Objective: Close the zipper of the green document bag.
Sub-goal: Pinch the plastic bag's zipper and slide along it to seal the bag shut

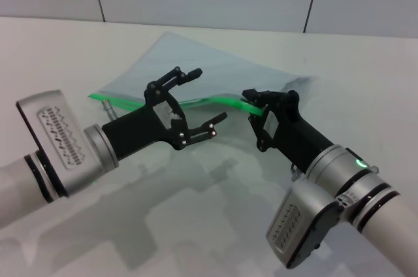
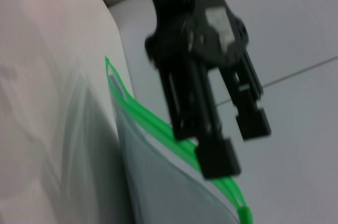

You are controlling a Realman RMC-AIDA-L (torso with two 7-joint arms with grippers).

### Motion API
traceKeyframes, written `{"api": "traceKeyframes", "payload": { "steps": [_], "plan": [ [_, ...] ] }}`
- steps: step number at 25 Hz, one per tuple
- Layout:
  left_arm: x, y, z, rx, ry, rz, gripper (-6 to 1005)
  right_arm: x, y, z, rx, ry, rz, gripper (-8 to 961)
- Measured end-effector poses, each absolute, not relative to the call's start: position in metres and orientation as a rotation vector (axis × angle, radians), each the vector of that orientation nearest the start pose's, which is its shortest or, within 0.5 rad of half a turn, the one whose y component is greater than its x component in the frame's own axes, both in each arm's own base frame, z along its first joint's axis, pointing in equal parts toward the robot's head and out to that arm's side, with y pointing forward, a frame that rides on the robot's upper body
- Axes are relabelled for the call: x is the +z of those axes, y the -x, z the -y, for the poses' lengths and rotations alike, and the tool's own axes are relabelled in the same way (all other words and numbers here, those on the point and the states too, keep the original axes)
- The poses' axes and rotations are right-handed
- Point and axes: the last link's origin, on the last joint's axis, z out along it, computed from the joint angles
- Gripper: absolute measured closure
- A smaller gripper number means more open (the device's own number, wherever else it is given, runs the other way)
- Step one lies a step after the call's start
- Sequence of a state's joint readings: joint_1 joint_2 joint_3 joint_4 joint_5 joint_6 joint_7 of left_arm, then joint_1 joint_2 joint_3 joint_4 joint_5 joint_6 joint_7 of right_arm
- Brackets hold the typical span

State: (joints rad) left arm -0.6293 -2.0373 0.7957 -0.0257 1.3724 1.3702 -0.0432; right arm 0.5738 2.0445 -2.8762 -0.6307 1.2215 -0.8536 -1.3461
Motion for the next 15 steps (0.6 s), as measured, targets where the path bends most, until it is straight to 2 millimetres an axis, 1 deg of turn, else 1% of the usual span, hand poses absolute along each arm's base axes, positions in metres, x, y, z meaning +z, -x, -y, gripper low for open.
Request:
{"api": "traceKeyframes", "payload": {
  "steps": [5,15],
  "plan": [
    [-0.0617,0.2592,-0.3294,-0.576,2.237,-0.408,156,-0.1354,-0.2065,-0.3169,0.016,1.968,0.784,905],
    [-0.0668,0.2534,-0.3295,-0.464,2.142,-0.662,164,-0.1362,-0.2041,-0.3161,0.025,1.965,0.798,905]
  ]
}}
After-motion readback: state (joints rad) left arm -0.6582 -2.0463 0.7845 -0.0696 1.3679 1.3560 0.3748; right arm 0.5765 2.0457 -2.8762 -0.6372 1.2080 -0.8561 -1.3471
